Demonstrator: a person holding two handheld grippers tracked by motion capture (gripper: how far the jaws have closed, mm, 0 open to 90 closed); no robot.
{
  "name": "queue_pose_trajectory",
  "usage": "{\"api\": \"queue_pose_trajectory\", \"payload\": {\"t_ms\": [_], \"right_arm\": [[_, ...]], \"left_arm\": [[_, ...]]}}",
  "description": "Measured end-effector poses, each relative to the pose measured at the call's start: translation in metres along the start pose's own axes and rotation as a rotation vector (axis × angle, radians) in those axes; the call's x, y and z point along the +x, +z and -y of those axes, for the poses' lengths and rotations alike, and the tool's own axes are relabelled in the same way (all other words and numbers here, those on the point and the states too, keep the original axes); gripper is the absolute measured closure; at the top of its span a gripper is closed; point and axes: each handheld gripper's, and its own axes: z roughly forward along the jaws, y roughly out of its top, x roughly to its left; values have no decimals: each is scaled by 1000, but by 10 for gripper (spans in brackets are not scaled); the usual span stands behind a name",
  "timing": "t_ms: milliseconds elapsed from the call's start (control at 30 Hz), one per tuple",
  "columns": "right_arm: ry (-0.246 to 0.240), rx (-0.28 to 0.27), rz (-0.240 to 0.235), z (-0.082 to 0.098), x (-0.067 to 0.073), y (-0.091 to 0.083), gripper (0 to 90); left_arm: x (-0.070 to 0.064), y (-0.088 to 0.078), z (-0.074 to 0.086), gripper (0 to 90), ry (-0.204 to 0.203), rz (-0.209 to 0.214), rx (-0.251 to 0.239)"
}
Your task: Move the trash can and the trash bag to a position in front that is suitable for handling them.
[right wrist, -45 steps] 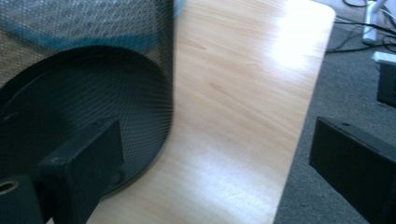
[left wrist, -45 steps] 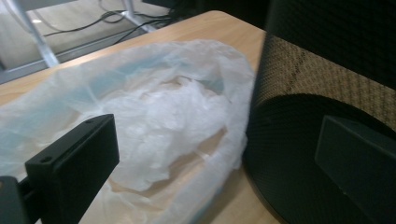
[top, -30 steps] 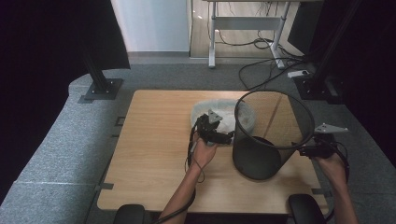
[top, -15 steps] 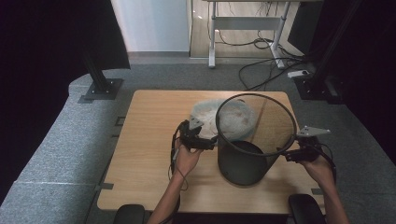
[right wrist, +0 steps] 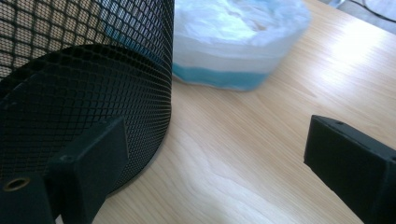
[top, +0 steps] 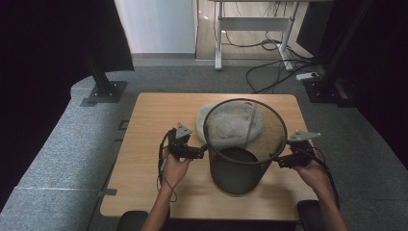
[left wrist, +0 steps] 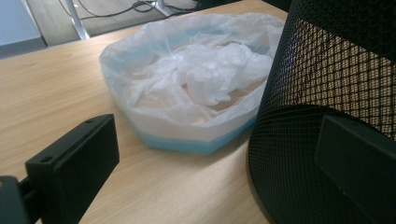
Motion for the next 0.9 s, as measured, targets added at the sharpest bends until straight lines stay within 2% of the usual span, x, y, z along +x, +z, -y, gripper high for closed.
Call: {"api": "queue_pose_trajectory", "payload": {"t_ms": [233, 433, 700, 900], "right_arm": [[-36, 5, -35, -12, 17, 16, 48], [-54, 14, -51, -21, 29, 23, 46], [-57, 30, -77, -24, 37, 30, 29], [-50, 32, -103, -25, 35, 33, 8]], "left_arm": [[16, -18, 8, 0, -8, -33, 7], [25, -29, 18, 0, -48, -33, -9], [30, -35, 23, 0, -59, -35, -15], [32, -36, 27, 0, -65, -30, -12]]}}
